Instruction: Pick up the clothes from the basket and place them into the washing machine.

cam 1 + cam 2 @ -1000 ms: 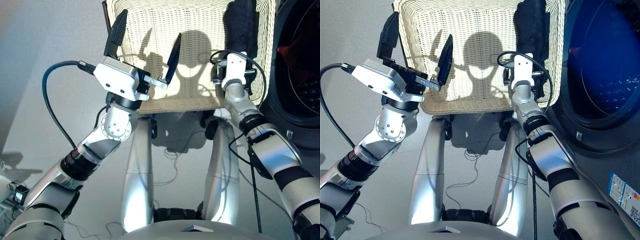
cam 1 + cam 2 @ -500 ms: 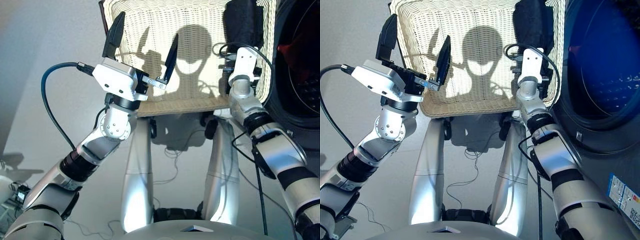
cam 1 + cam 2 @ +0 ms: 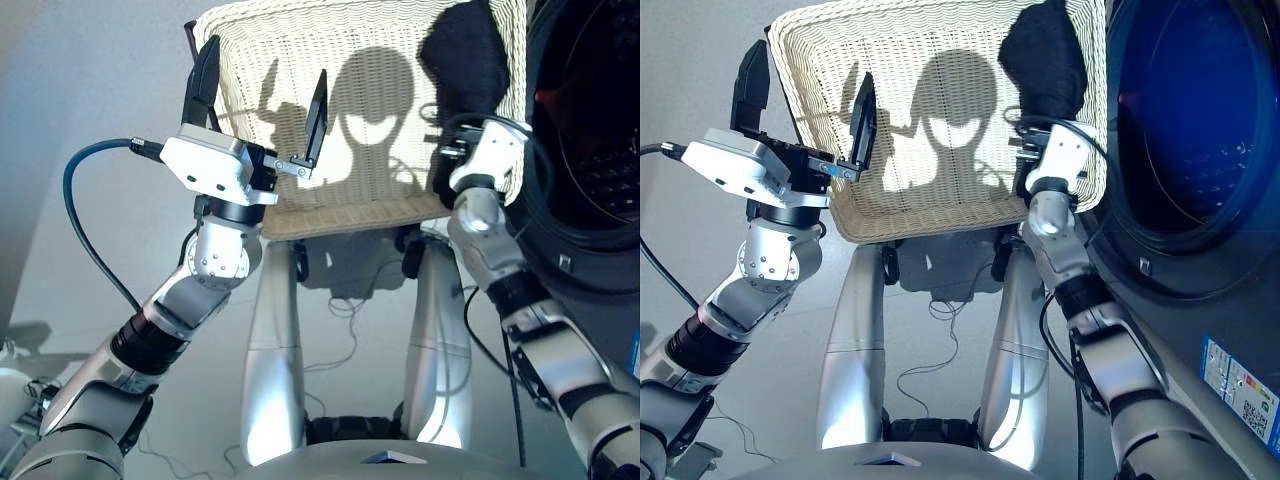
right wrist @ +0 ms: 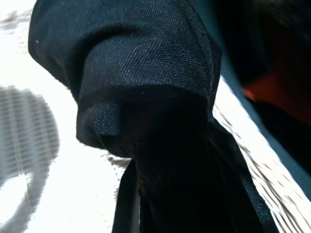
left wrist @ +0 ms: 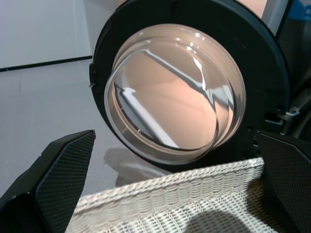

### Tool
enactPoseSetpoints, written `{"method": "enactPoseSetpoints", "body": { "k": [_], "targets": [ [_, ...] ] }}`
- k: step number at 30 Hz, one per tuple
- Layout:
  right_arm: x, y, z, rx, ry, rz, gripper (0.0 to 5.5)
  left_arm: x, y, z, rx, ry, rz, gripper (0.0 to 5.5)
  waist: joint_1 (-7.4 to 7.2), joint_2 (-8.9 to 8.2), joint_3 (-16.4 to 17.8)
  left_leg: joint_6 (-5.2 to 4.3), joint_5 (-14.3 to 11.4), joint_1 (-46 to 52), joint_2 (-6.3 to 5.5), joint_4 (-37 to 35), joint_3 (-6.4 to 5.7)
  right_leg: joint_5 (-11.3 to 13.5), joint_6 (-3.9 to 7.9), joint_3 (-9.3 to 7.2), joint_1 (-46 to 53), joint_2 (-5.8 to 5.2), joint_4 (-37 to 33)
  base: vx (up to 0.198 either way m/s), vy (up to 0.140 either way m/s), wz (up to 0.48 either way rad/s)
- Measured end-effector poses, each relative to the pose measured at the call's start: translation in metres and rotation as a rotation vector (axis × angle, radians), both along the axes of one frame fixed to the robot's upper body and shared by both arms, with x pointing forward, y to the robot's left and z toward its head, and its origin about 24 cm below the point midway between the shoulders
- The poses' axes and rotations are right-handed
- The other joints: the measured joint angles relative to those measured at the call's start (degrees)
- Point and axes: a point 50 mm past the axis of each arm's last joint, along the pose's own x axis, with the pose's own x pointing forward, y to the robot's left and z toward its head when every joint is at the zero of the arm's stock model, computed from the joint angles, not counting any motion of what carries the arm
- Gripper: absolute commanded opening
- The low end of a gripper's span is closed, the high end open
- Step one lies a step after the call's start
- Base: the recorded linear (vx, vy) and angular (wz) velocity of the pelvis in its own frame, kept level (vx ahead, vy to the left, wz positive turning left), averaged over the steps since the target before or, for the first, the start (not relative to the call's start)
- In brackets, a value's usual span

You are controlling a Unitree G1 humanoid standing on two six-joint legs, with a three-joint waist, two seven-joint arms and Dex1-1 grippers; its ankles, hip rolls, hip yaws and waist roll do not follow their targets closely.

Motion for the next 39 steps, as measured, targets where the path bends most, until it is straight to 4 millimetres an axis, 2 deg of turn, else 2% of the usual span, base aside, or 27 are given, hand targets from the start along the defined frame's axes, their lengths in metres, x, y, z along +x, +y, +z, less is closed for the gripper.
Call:
{"method": "enactPoseSetpoints", "body": {
  "k": [4, 9, 16, 24, 26, 29, 32, 37, 38, 39],
  "targets": [
    [-0.014, -0.022, 0.004, 0.081, -0.07, -0.073, 0.0, -0.002, 0.01, 0.002, -0.005, -0.01, 0.032, 5.5, -1.09, -0.04, 0.0, 0.13, -0.1, 0.4, -0.05, 0.1, -0.13, 0.0, 0.14, -0.23, 0.7, 0.11, -0.2, 0.0, 0.0, 0.0],
    [-0.023, -0.056, 0.014, 0.178, -0.134, -0.266, 0.0, -0.003, 0.014, 0.002, -0.013, -0.014, 0.046, 5.5, -1.26, -0.08, 0.0, 0.37, -0.2, 1.4, -0.02, 0.0, -0.23, 0.0, 0.18, -0.32, 2.0, 0.08, -0.6, 0.0, 0.0, 0.0],
    [-0.014, -0.07, 0.026, 0.273, -0.155, -0.426, 0.0, -0.007, 0.013, 0.005, -0.023, -0.032, 0.035, 5.5, -1.12, -0.21, 0.0, 0.62, -0.3, 1.4, -0.34, 0.2, -0.23, 0.1, 0.62, -0.32, 2.3, -0.31, -0.8, 0.0, 0.0, 0.0],
    [0.001, -0.135, 0.051, 0.27, -0.083, -0.63, 0.0, -0.007, 0.01, 0.005, -0.009, -0.032, 0.015, 5.5, -0.77, -0.29, 0.0, 1.27, -0.2, 2.5, -0.6, 0.1, -0.12, 1.1, 1.46, -0.44, 4.3, -0.46, -2.6, 0.0, 0.0, 0.0],
    [0.002, -0.142, 0.048, 0.273, -0.047, -0.645, 0.0, -0.007, 0.008, 0.007, 0.007, -0.039, 0.0, 5.5, -0.44, -0.29, 0.0, 1.51, -0.2, 2.5, -0.74, 0.2, 0.0, 1.2, 1.61, -0.36, 4.3, -0.6, -2.8, 0.0, 0.0, 0.0],
    [0.0, -0.172, 0.055, 0.238, 0.058, -0.724, 0.0, -0.008, 0.006, 0.007, 0.052, -0.039, -0.018, 5.5, 0.57, -0.29, 0.0, 1.91, -0.2, 2.3, -0.85, 0.1, 0.24, 1.6, 1.64, -0.32, 4.3, -0.66, -3.2, 0.0, 0.0, 0.0],
    [0.004, -0.176, 0.05, 0.218, 0.148, -0.721, 0.0, -0.008, 0.007, 0.005, 0.076, -0.023, -0.025, 5.5, 0.71, -0.29, 0.0, 2.11, -0.1, 2.1, -1.12, 0.2, 0.28, 1.7, 1.7, -0.3, 4.2, -0.9, -3.3, 0.0, 0.0, 0.0],
    [0.005, -0.18, 0.053, 0.184, 0.176, -0.7, 0.0, -0.007, 0.008, 0.006, 0.093, -0.027, -0.019, 5.5, 0.61, -0.28, 0.0, 2.32, 0.0, 1.4, -1.52, 0.2, 0.37, 1.8, 2.01, -0.27, 3.7, -1.28, -3.5, 0.0, 0.0, 0.0],
    [0.004, -0.181, 0.054, 0.182, 0.175, -0.703, 1.34, -0.007, 0.008, 0.006, 0.093, -0.027, -0.019, 5.5, 0.63, -0.28, 0.0, 2.32, 0.0, 1.4, -1.6, 0.2, 0.4, 1.8, 2.06, -0.24, 3.6, -1.34, -3.5, 0.0, 0.0, 0.0],
    [0.004, -0.182, 0.054, 0.178, 0.18, -0.706, 5.5, -0.007, 0.008, 0.006, 0.094, -0.028, -0.02, 5.5, 0.65, -0.28, 0.0, 2.34, 0.0, 1.3, -1.69, 0.2, 0.43, 1.8, 2.11, -0.22, 3.6, -1.41, -3.5, 0.0, 0.0, 0.0]
  ]
}}
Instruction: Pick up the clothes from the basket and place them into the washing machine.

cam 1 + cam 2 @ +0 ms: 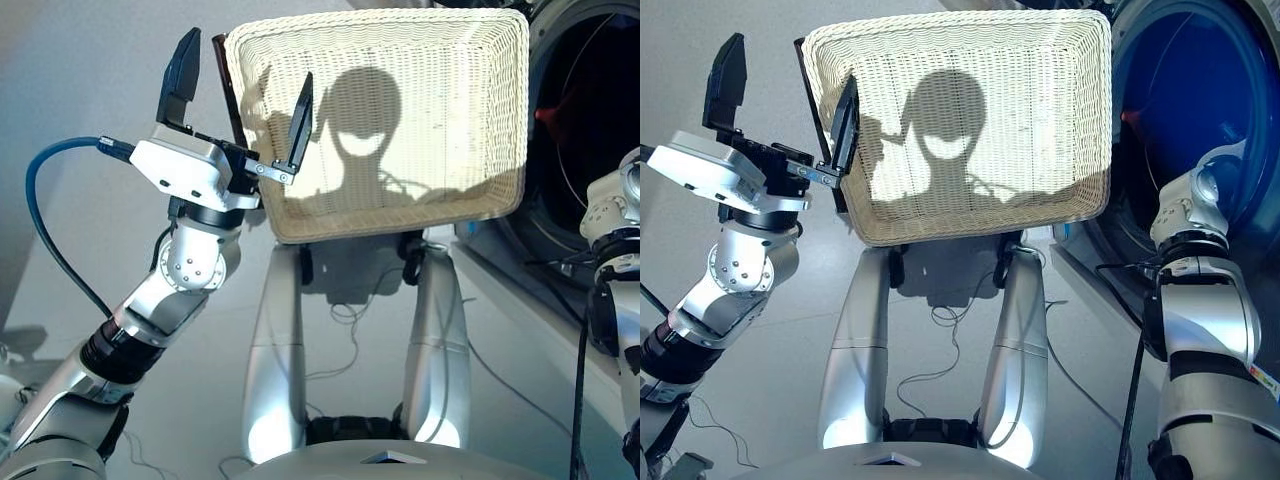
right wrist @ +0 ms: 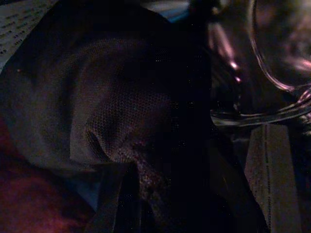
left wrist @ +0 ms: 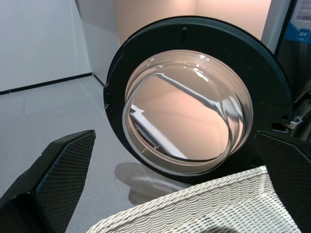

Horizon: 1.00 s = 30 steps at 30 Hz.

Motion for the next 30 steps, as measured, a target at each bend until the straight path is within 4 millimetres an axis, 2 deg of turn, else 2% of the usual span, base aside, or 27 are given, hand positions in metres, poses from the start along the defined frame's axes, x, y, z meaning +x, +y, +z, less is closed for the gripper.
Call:
{"method": "enactPoseSetpoints", "body": {
  "k": [9, 12, 14, 16, 19, 22, 28, 30],
  "targets": [
    [0.002, 0.002, 0.001, -0.001, -0.008, 0.027, 5.5, 0.0, -0.001, 0.002, -0.005, -0.007, -0.005, 5.5, -0.1, 0.0, 0.0, 0.23, -0.1, 0.0, -0.02, 0.0, 0.08, 0.0, 0.03, 0.1, 0.0, -0.02, 0.0, 0.0, 0.0, 0.0],
    [0.004, 0.013, 0.012, -0.045, -0.08, 0.088, 5.5, 0.0, -0.002, 0.003, -0.015, -0.011, -0.008, 5.5, -0.4, 0.0, 0.0, 0.19, -0.1, 0.0, 0.13, 0.0, 0.1, 0.0, 0.01, 0.09, 0.0, 0.1, -0.1, 0.0, 0.0, 0.0],
    [0.003, 0.027, 0.022, -0.108, -0.157, 0.154, 5.5, 0.0, -0.003, 0.004, -0.033, -0.015, -0.013, 5.5, -0.42, 0.0, 0.0, 0.13, -0.2, 0.1, 0.32, -0.2, 0.11, 0.0, -0.02, 0.09, 0.0, 0.27, -0.2, 0.0, 0.0, 0.0],
    [0.004, 0.035, 0.024, -0.138, -0.173, 0.177, 5.5, 0.0, -0.004, 0.005, -0.041, -0.018, -0.016, 5.5, -0.4, 0.0, 0.0, -0.11, -0.2, 0.2, 0.55, -0.1, 0.13, 0.0, -0.05, 0.11, 0.0, 0.46, -0.2, 0.0, 0.0, 0.0],
    [0.004, 0.066, 0.021, -0.195, -0.225, 0.301, 5.5, 0.0, -0.004, 0.004, -0.054, -0.013, -0.009, 5.5, -0.68, -0.01, 0.0, -0.21, -0.2, 0.3, 1.16, -0.4, 0.24, 0.3, -0.4, 0.11, 0.1, 1.06, -0.8, 0.0, 0.0, 0.0],
    [0.007, 0.104, -0.001, -0.178, -0.229, 0.432, 5.5, 0.001, -0.003, 0.001, -0.075, -0.001, -0.006, 5.5, -1.62, -0.02, 0.0, -0.21, -0.1, 1.2, 1.2, -1.5, 0.34, 0.5, -0.18, 0.09, 0.6, 1.05, -1.2, 0.0, 0.0, 0.0],
    [-0.001, 0.16, -0.038, -0.323, -0.144, 0.694, 5.5, 0.001, -0.003, -0.002, -0.098, 0.013, 0.0, 5.5, -1.87, -0.17, 0.0, -0.49, 0.2, 4.1, 1.3, -3.8, 0.4, 0.5, -0.26, -0.19, 3.1, 1.09, -2.7, 0.0, 0.0, 0.0],
    [-0.006, 0.18, -0.048, -0.419, -0.093, 0.816, 5.5, 0.001, -0.003, -0.003, -0.091, 0.011, 0.006, 5.5, -1.82, -0.21, 0.0, -0.73, 0.6, 5.1, 1.3, -4.8, 0.38, 0.6, -0.32, -0.34, 4.1, 1.07, -3.1, 0.0, 0.0, 0.0]
  ]
}}
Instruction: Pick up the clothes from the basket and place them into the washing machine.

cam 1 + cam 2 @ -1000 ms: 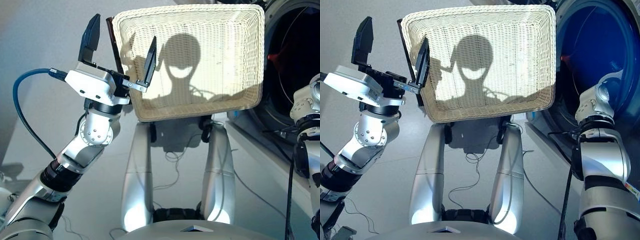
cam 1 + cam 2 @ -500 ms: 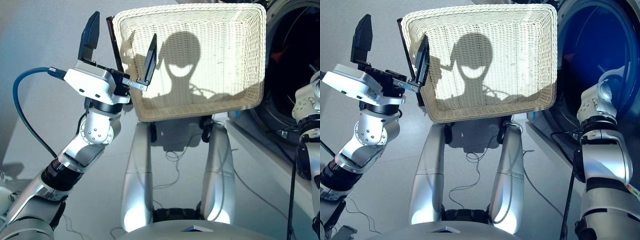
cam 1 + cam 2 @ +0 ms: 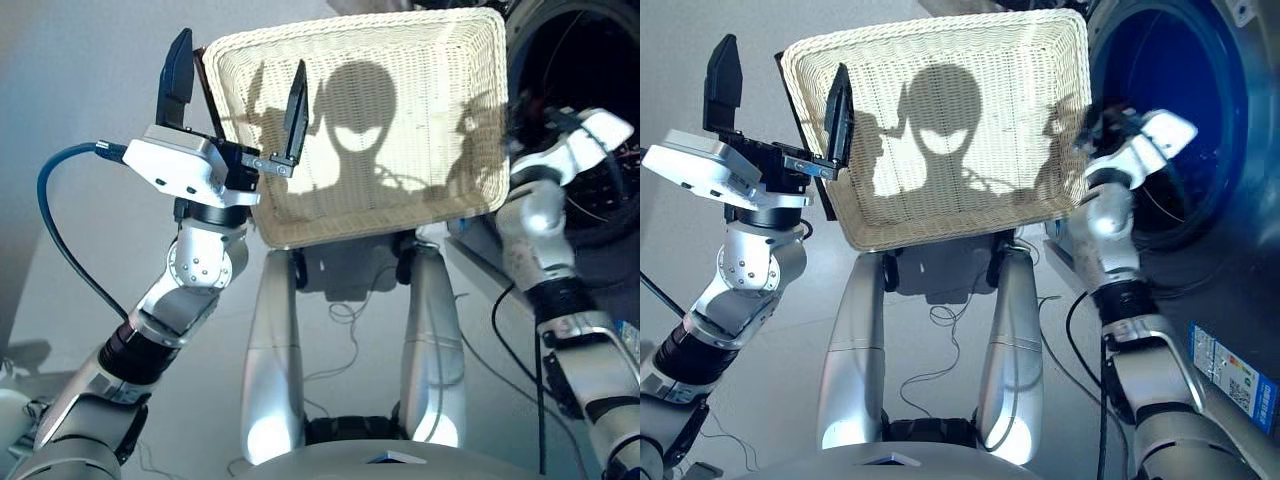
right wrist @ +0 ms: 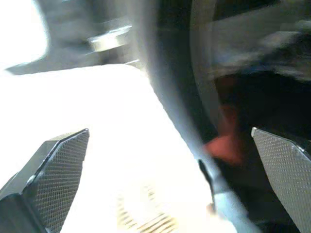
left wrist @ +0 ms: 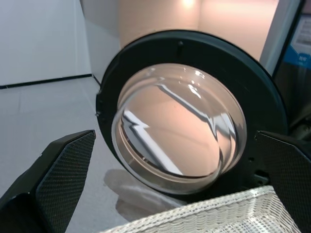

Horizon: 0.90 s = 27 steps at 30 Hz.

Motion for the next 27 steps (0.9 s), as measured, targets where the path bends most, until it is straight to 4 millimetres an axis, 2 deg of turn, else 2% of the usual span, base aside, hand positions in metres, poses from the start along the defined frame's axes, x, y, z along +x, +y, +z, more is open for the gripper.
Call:
{"method": "enactPoseSetpoints", "body": {
  "k": [4, 7, 9, 12, 14, 17, 23, 27],
  "targets": [
    [-0.009, 0.033, -0.028, -0.061, 0.09, 0.192, 5.5, 0.003, 0.0, -0.007, -0.002, 0.028, 0.013, 5.5, 0.01, -0.09, 0.0, -0.23, 0.4, 1.9, -0.01, -1.7, -0.46, 0.0, -0.1, -0.99, 2.0, -0.06, -1.1, 0.0, 0.0, 0.0],
    [-0.016, 0.05, -0.051, -0.088, 0.177, 0.314, 5.5, 0.005, 0.002, -0.012, 0.008, 0.05, 0.019, 5.5, 0.05, -0.25, 0.0, -0.3, 0.7, 3.4, -0.06, -2.6, -0.59, 0.0, -0.12, -1.35, 3.6, -0.14, -1.9, 0.0, 0.0, 0.0],
    [-0.019, 0.057, -0.073, 0.018, 0.281, 0.38, 5.5, 0.013, -0.001, -0.025, -0.023, 0.126, 0.001, 5.5, 0.11, -0.47, 0.0, -0.33, 1.0, 5.8, -0.17, -4.2, -0.6, 0.1, -0.13, -1.54, 5.9, -0.25, -3.0, 0.064, 0.006, 0.027],
    [-0.035, 0.067, -0.107, 0.032, 0.42, 0.483, 5.5, 0.026, 0.0, -0.062, -0.117, 0.349, -0.059, 5.5, 0.1, -1.17, -0.1, -0.28, 2.0, 11.6, -0.35, -8.8, -0.81, 0.1, -0.15, -2.56, 11.3, -0.5, -6.2, 0.078, 0.006, 0.07],
    [-0.044, 0.062, -0.127, 0.046, 0.495, 0.476, 5.5, 0.026, 0.003, -0.083, -0.114, 0.452, -0.055, 5.5, 0.08, -1.71, -0.1, -0.59, 3.0, 15.4, -0.31, -12.0, -0.85, 0.2, -0.27, -3.37, 14.8, -0.55, -8.3, 0.105, 0.029, 0.089],
    [-0.05, 0.038, -0.149, -0.012, 0.578, 0.382, 5.5, 0.029, 0.01, -0.108, -0.132, 0.573, -0.081, 5.5, 0.17, -1.74, -0.1, -0.84, 4.4, 21.5, -0.17, -16.4, -0.78, 0.9, -0.25, -4.66, 20.8, -0.4, -12.3, 0.071, 0.03, 0.045],
    [-0.059, 0.004, -0.178, -0.048, 0.711, 0.256, 5.5, 0.039, 0.017, -0.168, -0.24, 0.836, -0.08, 5.5, 0.24, -1.54, -0.1, -0.23, 6.9, 33.2, 0.23, -25.6, -0.02, 4.3, 0.68, -6.21, 33.1, 0.19, -22.7, 0.067, 0.057, -0.041],
    [-0.078, -0.011, -0.198, -0.025, 0.791, 0.19, 5.5, 0.027, 0.045, -0.223, -0.253, 1.037, 0.041, 5.5, 0.04, -1.41, -0.2, 0.37, 7.3, 42.8, 0.12, -30.7, 1.23, 6.6, 1.85, -6.39, 43.8, 0.24, -30.9, 0.106, 0.057, -0.128]
  ]
}}
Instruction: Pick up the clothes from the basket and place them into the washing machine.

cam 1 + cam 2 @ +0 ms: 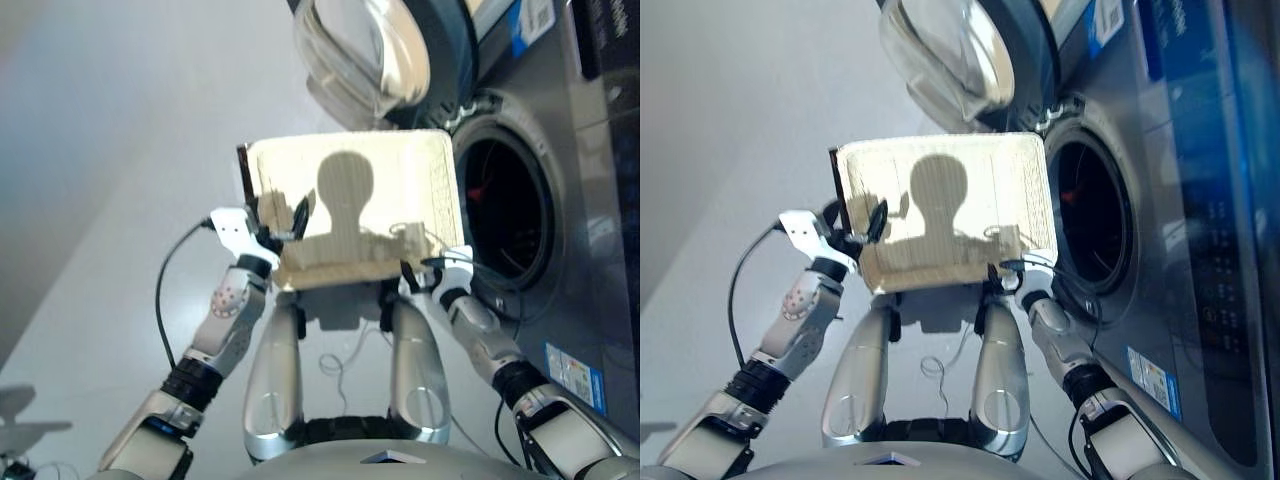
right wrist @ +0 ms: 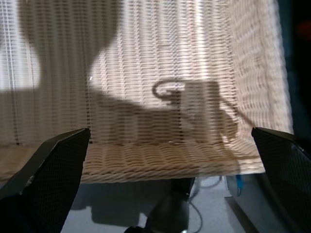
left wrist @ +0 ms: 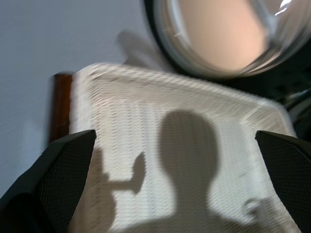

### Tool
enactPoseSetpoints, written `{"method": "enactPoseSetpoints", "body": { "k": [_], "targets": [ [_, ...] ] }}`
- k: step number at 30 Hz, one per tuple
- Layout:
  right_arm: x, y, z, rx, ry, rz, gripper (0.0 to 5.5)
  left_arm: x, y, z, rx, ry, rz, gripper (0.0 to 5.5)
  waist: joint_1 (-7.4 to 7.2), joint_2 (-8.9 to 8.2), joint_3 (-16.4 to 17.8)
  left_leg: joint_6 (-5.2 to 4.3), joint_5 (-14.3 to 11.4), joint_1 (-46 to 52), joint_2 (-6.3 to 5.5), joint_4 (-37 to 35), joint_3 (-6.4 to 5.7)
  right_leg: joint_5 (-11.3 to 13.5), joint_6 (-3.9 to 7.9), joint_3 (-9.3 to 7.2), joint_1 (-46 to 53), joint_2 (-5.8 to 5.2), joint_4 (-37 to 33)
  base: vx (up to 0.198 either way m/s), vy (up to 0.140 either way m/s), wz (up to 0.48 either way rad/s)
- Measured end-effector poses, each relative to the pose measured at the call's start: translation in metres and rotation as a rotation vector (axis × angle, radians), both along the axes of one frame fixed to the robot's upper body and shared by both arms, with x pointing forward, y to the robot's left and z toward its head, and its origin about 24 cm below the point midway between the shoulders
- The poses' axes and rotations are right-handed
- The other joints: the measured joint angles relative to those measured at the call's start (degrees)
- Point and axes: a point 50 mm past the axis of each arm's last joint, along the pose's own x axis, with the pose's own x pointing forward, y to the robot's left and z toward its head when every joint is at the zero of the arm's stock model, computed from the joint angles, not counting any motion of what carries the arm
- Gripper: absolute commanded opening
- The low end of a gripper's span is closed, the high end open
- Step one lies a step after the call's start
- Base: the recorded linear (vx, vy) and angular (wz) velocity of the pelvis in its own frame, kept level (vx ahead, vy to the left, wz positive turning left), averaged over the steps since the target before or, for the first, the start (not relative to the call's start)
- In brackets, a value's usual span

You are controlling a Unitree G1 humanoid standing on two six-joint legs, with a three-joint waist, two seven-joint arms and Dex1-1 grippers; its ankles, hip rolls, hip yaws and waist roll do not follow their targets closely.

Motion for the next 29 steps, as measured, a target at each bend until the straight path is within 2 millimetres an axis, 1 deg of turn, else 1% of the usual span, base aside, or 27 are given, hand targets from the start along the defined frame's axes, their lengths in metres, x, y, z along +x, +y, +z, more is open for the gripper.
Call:
{"method": "enactPoseSetpoints", "body": {
  "k": [1, 3, 4, 5, 6, 7, 8, 9, 10, 11, 13, 14, 17, 20, 22, 24, 27, 29],
  "targets": [
    [-0.008, -0.006, -0.007, 0.004, 0.027, -0.034, 5.5, -0.005, 0.007, -0.011, -0.005, 0.044, 0.023, 5.5, -0.05, 0.2, -0.1, 0.25, 0.2, 1.9, -0.05, -1.4, 0.02, 0.9, 0.19, -0.4, 2.5, 0.03, -2.3, 0.14, 0.042, -0.018],
    [-0.026, -0.016, -0.024, -0.013, 0.106, -0.081, 5.5, -0.019, 0.021, -0.035, -0.001, 0.149, 0.069, 5.5, -0.08, 0.31, -0.9, 0.37, 0.4, 5.4, -0.16, -3.6, 0.05, 2.4, 0.53, -1.05, 7.2, 0.17, -6.9, 0.134, 0.042, 0.01],
    [-0.04, -0.02, -0.038, -0.023, 0.181, -0.11, 5.5, -0.03, 0.029, -0.051, 0.016, 0.216, 0.092, 5.5, 0.08, 0.31, -2.2, 0.43, 0.6, 7.1, -0.26, -5.1, 0.18, 3.0, 0.68, -1.3, 9.2, 0.22, -9.1, 0.092, 0.029, -0.031],
    [-0.05, -0.022, -0.046, -0.029, 0.223, -0.118, 5.5, -0.038, 0.033, -0.059, 0.016, 0.259, 0.11, 5.5, 0.04, 0.17, -3.9, 0.45, 0.6, 7.1, -0.29, -5.7, 0.42, 3.3, 0.75, -1.28, 9.2, 0.21, -10.1, 0.13, 0.039, -0.044],
    [-0.059, -0.025, -0.052, -0.035, 0.255, -0.126, 5.5, -0.047, 0.037, -0.066, 0.034, 0.287, 0.114, 5.5, 0.04, 0.22, -4.8, 0.48, 0.8, 7.4, -0.34, -6.3, 0.55, 3.7, 0.78, -1.3, 9.6, 0.24, -11.0, 0.126, 0.035, -0.063],
    [-0.069, -0.028, -0.06, -0.032, 0.307, -0.15, 5.5, -0.058, 0.043, -0.079, 0.081, 0.348, 0.117, 5.5, -0.01, 0.19, -5.1, 0.48, 0.9, 9.1, -0.38, -7.3, 0.77, 4.2, 0.83, -1.4, 11.5, 0.29, -12.5, 0.165, 0.046, -0.087],
    [-0.079, -0.029, -0.068, -0.022, 0.355, -0.176, 5.5, -0.07, 0.049, -0.095, 0.113, 0.437, 0.142, 5.5, -0.09, 0.03, -6.6, 0.46, 0.9, 10.9, -0.36, -8.5, 1.08, 4.3, 0.9, -1.34, 13.1, 0.32, -13.6, 0.133, 0.03, -0.094],
    [-0.095, -0.03, -0.077, -0.016, 0.406, -0.196, 5.5, -0.087, 0.055, -0.11, 0.157, 0.531, 0.153, 5.5, -0.64, -0.1, -9.3, 0.45, 0.9, 11.8, -0.36, -9.6, 1.23, 4.4, 0.97, -1.39, 14.0, 0.34, -14.7, 0.135, 0.03, -0.094],
    [-0.108, -0.029, -0.084, 0.001, 0.45, -0.218, 5.5, -0.106, 0.06, -0.124, 0.188, 0.621, 0.171, 5.5, -0.87, -0.39, -12.0, 0.38, 0.8, 12.8, -0.28, -10.5, 1.32, 4.4, 0.99, -1.45, 15.0, 0.5, -15.6, 0.138, 0.027, -0.06],
    [-0.118, -0.029, -0.088, 0.005, 0.482, -0.233, 5.5, -0.119, 0.064, -0.131, 0.215, 0.678, 0.178, 5.5, -1.45, -0.75, -13.8, 0.05, 0.6, 13.2, -0.21, -10.5, 1.45, 4.4, 0.99, -1.42, 15.6, 0.61, -16.2, 0.129, 0.03, -0.052],
    [-0.131, -0.032, -0.093, 0.007, 0.518, -0.265, 5.5, -0.137, 0.068, -0.142, 0.279, 0.765, 0.155, 5.5, -1.63, -1.38, -15.4, -0.28, 0.3, 14.7, -0.04, -10.5, 1.59, 4.4, 0.97, -1.36, 17.3, 0.77, -16.8, 0.112, 0.024, -0.056],
    [-0.136, -0.035, -0.095, 0.01, 0.534, -0.287, 5.5, -0.144, 0.069, -0.146, 0.289, 0.801, 0.152, 5.5, -1.68, -1.56, -16.4, -0.26, 0.1, 15.3, 0.05, -10.5, 1.71, 4.4, 0.93, -1.34, 17.8, 0.88, -16.8, 0.11, 0.018, -0.09],
    [-0.151, -0.035, -0.1, 0.004, 0.578, -0.309, 5.5, -0.166, 0.07, -0.154, 0.316, 0.878, 0.135, 5.5, -1.76, -2.17, -19.7, -0.45, -0.3, 16.1, 0.36, -11.0, 2.49, 4.3, 0.82, -0.94, 18.2, 1.1, -16.8, 0.095, 0.013, -0.131],
    [-0.175, -0.034, -0.109, 0.015, 0.661, -0.345, 5.5, -0.195, 0.07, -0.165, 0.258, 1.008, 0.189, 5.5, -1.94, -2.19, -23.7, -0.53, -0.6, 16.8, 0.51, -11.0, 2.79, 4.2, 0.72, -0.66, 18.8, 1.23, -16.9, 0.078, 0.014, -0.066],
    [-0.187, -0.032, -0.113, 0.019, 0.712, -0.357, 5.5, -0.203, 0.066, -0.168, 0.249, 1.041, 0.181, 5.5, -2.14, -2.18, -25.1, -0.42, -0.7, 17.2, 0.54, -11.0, 2.81, 4.1, 0.66, -0.63, 19.1, 1.24, -16.9, 0.032, 0.002, -0.009],
    [-0.195, -0.03, -0.117, 0.023, 0.756, -0.366, 5.5, -0.209, 0.064, -0.17, 0.246, 1.059, 0.176, 5.5, -2.13, -2.14, -26.2, -0.24, -0.6, 17.1, 0.57, -11.0, 2.79, 4.0, 0.32, -0.62, 19.1, 1.26, -16.9, 0.0, 0.0, 0.0],
    [-0.205, -0.027, -0.119, 0.03, 0.794, -0.37, 5.5, -0.212, 0.058, -0.171, 0.249, 1.07, 0.158, 5.5, -1.95, -1.84, -27.4, -0.11, -0.6, 17.1, 0.58, -11.0, 2.76, 4.1, 0.19, -0.63, 19.2, 1.27, -17.0, 0.0, 0.0, 0.0],
    [-0.207, -0.027, -0.12, 0.03, 0.803, -0.372, 5.5, -0.212, 0.057, -0.172, 0.259, 1.073, 0.142, 5.5, -1.98, -1.75, -28.2, -0.1, -0.5, 17.1, 0.6, -11.0, 2.74, 4.1, 0.16, -0.64, 19.2, 1.28, -17.1, 0.0, 0.0, 0.0]
  ]
}}
